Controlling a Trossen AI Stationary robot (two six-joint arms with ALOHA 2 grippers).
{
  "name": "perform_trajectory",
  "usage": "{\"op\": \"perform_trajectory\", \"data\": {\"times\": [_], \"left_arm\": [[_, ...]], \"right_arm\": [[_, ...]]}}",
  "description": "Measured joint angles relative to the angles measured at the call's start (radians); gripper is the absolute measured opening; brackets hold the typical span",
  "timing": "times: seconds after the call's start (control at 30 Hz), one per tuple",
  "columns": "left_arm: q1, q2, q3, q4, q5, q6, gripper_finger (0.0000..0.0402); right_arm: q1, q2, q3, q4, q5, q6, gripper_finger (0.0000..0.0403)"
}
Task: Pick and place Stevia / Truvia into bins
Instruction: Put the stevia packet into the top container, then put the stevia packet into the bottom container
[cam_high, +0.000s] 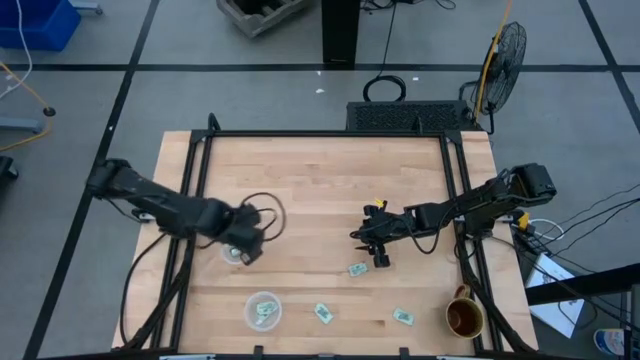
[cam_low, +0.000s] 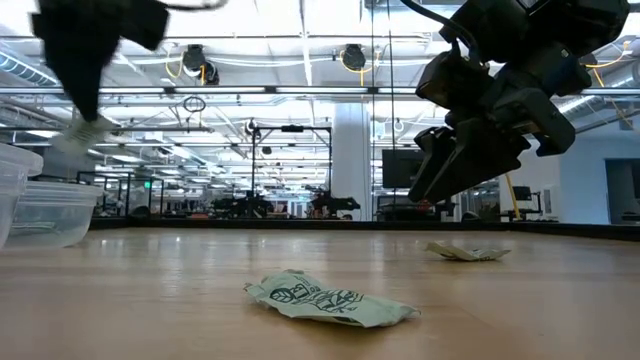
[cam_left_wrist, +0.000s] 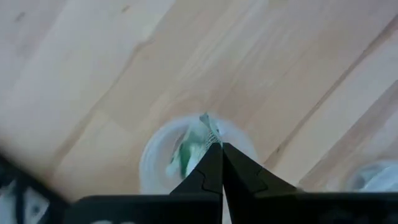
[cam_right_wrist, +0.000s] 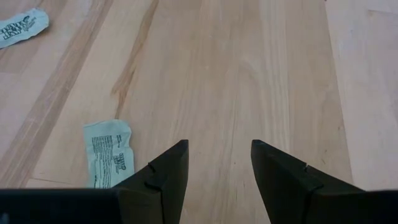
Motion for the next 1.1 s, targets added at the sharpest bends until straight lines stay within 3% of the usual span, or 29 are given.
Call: {"op": "perform_trajectory", "data": {"times": [0.17, 0.4, 0.6, 0.83, 1.1], "left_arm": [[-0.106, -0.03, 0.0, -0.072, -0.079, -0.115, 0.0009], [-0.169, 0.01, -0.001, -0.064, -0.082, -0.163, 0.0004], [-0.169, 0.066, -0.025, -0.056, -0.083, -0.165, 0.0021], [-0.156, 0.089, -0.15, 0.051, 0.001, -0.19, 0.0004], [-0.139, 0.089, -0.18, 0.1, 0.026, -0.174, 0.0046]], "right_arm": [[0.0, 0.0, 0.0, 0.0, 0.0, 0.0, 0.0169], [0.0, 0.0, 0.0, 0.0, 0.0, 0.0, 0.0169], [0.0, 0.0, 0.0, 0.0, 0.0, 0.001, 0.0169], [0.0, 0.0, 0.0, 0.0, 0.0, 0.001, 0.0169], [0.0, 0.0, 0.0, 0.0, 0.0, 0.001, 0.0169]]}}
